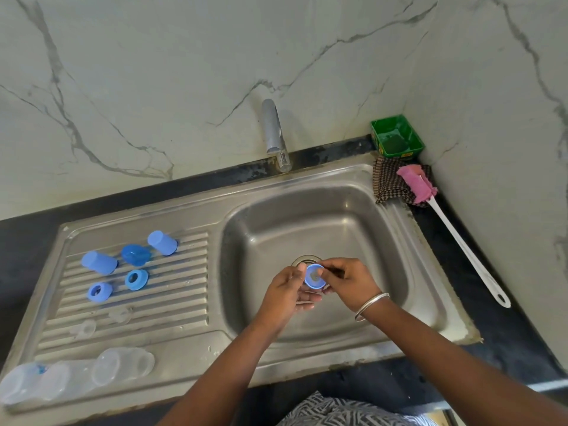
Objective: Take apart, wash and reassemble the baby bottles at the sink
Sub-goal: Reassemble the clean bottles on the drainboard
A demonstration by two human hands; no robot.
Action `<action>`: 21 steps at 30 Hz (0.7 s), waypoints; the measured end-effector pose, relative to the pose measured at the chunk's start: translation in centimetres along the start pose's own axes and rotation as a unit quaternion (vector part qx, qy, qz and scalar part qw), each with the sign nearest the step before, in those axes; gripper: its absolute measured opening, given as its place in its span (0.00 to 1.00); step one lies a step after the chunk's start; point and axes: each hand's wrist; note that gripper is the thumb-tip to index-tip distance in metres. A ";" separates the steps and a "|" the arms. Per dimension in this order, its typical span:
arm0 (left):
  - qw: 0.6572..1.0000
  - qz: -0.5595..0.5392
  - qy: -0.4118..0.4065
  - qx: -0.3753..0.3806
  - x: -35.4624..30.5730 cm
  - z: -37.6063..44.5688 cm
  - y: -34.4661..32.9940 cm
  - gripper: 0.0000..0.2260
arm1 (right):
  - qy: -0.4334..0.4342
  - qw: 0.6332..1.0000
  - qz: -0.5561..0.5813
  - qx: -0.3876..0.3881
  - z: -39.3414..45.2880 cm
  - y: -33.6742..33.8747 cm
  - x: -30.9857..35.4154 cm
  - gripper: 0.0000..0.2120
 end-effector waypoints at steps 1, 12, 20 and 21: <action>1.000 0.009 -0.005 -0.009 0.0 0.0 0.1 0.10 | -0.002 1.000 -0.011 -0.010 0.0 0.0 -0.2 0.13; 0.980 0.133 -0.107 -0.107 1.0 0.7 1.0 0.13 | -0.013 0.999 -0.039 0.004 -0.6 -0.2 -0.8 0.07; 0.959 0.206 -0.146 -0.126 1.3 0.6 1.3 0.06 | -0.047 0.992 -0.104 0.047 -0.4 0.1 -0.3 0.13; 0.957 0.211 -0.152 -0.129 1.3 0.4 1.2 0.06 | -0.055 0.992 -0.106 0.039 -0.3 0.0 -0.4 0.13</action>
Point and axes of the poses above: each hand's wrist, its own z-axis towards the middle knuckle, its own y-axis out of the back of the hand, x = y × z, and after that the axes turned 14 degrees about y, right-handed
